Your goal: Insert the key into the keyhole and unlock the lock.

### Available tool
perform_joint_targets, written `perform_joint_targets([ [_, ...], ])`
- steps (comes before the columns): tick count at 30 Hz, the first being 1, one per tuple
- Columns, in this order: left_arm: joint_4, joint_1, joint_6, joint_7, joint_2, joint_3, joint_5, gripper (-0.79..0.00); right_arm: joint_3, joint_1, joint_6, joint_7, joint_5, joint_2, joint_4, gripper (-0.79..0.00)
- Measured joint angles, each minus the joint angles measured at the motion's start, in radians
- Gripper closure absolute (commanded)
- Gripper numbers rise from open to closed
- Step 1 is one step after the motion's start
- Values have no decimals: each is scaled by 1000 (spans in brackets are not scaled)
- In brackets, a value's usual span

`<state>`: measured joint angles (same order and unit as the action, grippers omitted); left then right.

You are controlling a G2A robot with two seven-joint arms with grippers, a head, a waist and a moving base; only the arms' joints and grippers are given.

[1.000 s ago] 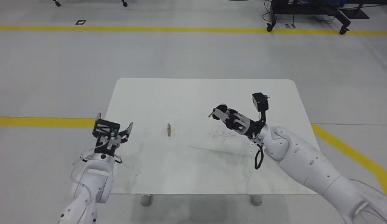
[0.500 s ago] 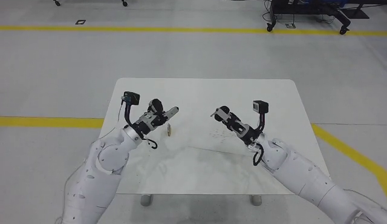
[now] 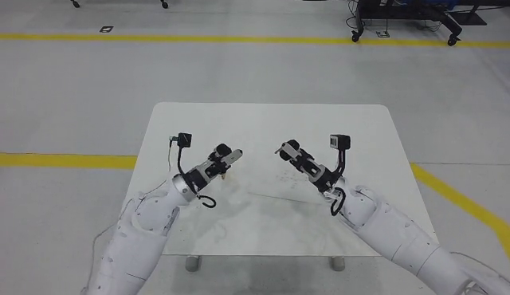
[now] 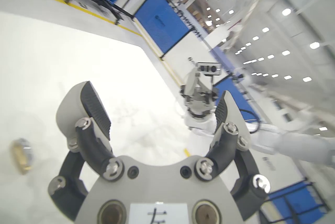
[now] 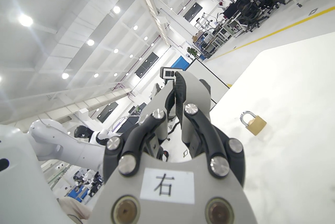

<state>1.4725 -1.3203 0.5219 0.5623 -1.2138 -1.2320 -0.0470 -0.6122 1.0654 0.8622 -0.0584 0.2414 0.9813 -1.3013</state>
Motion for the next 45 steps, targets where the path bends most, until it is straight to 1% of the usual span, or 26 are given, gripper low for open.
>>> perform_joint_targets([
  [3, -87, 57, -18, 175, -4, 23, -264, -785, 1, 0, -53, 44, 57, 12, -3, 0],
  [5, -137, 87, -30, 261, -8, 34, -391, -785, 1, 2, -80, 58, 75, 19, -3, 0],
  [6, -167, 106, -28, 303, -10, 37, -447, -785, -1, 4, -96, 60, 79, 24, -2, 0],
  [8, -206, 126, -13, 336, -12, 43, -474, -785, -6, 8, -113, 59, 80, 30, 1, 0],
  [9, -225, 135, -1, 344, -13, 51, -469, -671, -9, 12, -119, 58, 80, 34, 3, 0],
  [10, -235, 140, 7, 346, -15, 57, -464, -526, -10, 15, -123, 60, 78, 37, 5, 0],
  [11, -244, 146, 15, 346, -17, 65, -459, -483, -11, 19, -129, 64, 72, 41, 7, 0],
  [12, -249, 150, 21, 345, -19, 71, -453, -391, -11, 21, -134, 68, 67, 45, 7, 0],
  [15, -255, 164, 48, 330, -22, 91, -398, -320, -15, 26, -141, 87, 66, 54, 5, 0],
  [19, -257, 163, 86, 281, -24, 107, -313, -332, -24, 29, -148, 124, 90, 65, 6, 0],
  [21, -254, 160, 93, 265, -24, 114, -278, -320, -27, 28, -154, 141, 100, 72, 13, 0],
  [22, -252, 159, 95, 259, -25, 117, -265, -299, -28, 27, -156, 146, 103, 76, 17, 0],
  [24, -248, 156, 94, 246, -25, 123, -246, -280, -29, 25, -159, 156, 103, 84, 23, 0],
  [26, -246, 155, 91, 237, -26, 126, -241, -219, -28, 22, -162, 165, 96, 92, 29, 0],
  [27, -246, 155, 88, 233, -26, 127, -239, -175, -27, 21, -165, 172, 92, 96, 33, 0],
  [33, -245, 154, 83, 228, -25, 131, -227, -163, -40, 17, -163, 203, 78, 114, 46, 0],
  [35, -244, 153, 82, 228, -25, 131, -225, -139, -45, 17, -166, 211, 71, 118, 48, 0],
  [42, -244, 151, 75, 229, -23, 135, -224, -123, -66, 23, -174, 244, 48, 130, 54, 0],
  [44, -244, 151, 73, 231, -23, 136, -225, -77, -71, 26, -178, 247, 36, 133, 51, 0],
  [45, -244, 151, 72, 231, -23, 136, -225, -34, -74, 29, -179, 246, 27, 136, 47, 0],
])
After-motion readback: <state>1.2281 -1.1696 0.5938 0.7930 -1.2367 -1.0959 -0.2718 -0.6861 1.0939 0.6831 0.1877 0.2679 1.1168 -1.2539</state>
